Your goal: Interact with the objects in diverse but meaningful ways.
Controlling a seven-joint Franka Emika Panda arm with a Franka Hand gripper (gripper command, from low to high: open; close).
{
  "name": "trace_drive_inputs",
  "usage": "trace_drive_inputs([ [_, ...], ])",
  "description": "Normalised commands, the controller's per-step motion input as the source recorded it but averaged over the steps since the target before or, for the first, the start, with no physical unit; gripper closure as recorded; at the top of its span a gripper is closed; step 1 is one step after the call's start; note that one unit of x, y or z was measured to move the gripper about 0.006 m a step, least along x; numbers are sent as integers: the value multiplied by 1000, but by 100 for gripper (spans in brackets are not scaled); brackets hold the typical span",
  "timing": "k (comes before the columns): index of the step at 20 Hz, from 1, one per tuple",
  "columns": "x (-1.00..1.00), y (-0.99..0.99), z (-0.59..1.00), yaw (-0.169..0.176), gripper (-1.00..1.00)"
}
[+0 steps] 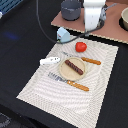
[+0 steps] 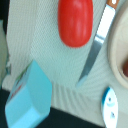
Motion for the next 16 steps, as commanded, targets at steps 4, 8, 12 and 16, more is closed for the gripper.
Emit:
trace_drive_inputs([
  [4, -769, -8, -43, 40, -100],
  [8, -649, -116, -281, 41, -100],
  [12, -689, -148, -448, 43, -100],
  [16, -729, -226, -508, 31, -100],
])
